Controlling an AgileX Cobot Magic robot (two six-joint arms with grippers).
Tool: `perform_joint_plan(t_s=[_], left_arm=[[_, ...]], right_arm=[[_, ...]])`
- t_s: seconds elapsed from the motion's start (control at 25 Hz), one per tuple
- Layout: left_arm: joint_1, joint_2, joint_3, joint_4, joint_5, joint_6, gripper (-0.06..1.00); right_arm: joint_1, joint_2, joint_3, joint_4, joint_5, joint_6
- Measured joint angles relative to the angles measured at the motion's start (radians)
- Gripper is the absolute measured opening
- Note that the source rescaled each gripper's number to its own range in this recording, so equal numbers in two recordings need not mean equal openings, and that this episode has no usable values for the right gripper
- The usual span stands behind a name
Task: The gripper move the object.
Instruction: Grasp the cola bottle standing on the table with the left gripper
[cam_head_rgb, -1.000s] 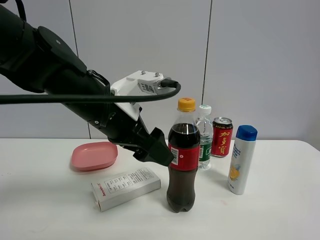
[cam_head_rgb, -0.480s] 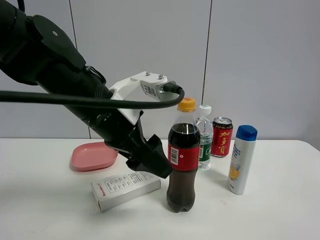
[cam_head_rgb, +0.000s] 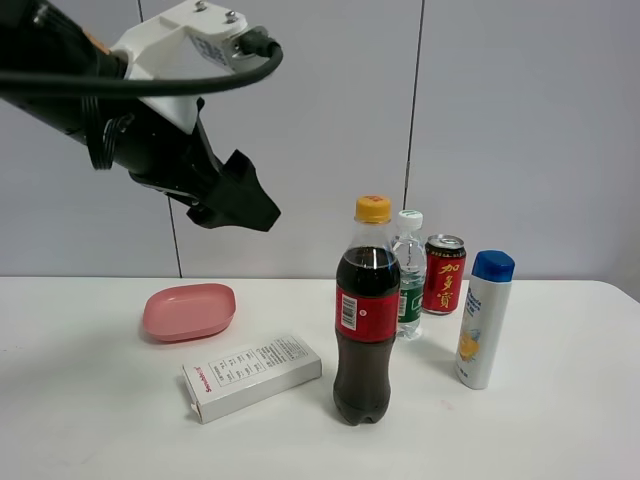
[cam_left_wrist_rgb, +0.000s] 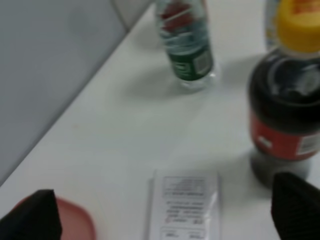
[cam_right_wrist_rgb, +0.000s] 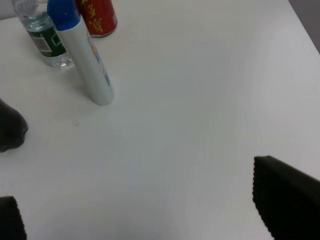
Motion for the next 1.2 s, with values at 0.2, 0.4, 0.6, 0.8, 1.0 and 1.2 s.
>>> perform_joint_plan(t_s=[0.2,0.4,0.6,0.8,1.0,1.2], left_arm=[[0.000,-0.002,0.136,0.273,-0.166,-0.379,0.90],[-0.001,-0.003,0.219,0.626,-0.337,-0.799,0.90],[0.022,0.015,0.279,0.965,-0.607,-1.181,0.90],[0.113,0.118,0.299,1.212,-0.916,-1.418,0.90],[0.123,0.209,0.301,1.280,-0.934,-1.339,0.90],[0.120,0.267,0.296,1.286,-0.970,-1.236,0.90]], right_arm=[[0.000,0.000,0.000,0.000,0.000,0.000],[0.000,0.000,0.000,0.000,0.000,0.000],[0.000,0.000,0.000,0.000,0.000,0.006],[0.000,0.000,0.000,0.000,0.000,0.000],[0.000,0.000,0.000,0.000,0.000,0.006],[0.000,0.000,0.000,0.000,0.000,0.000]])
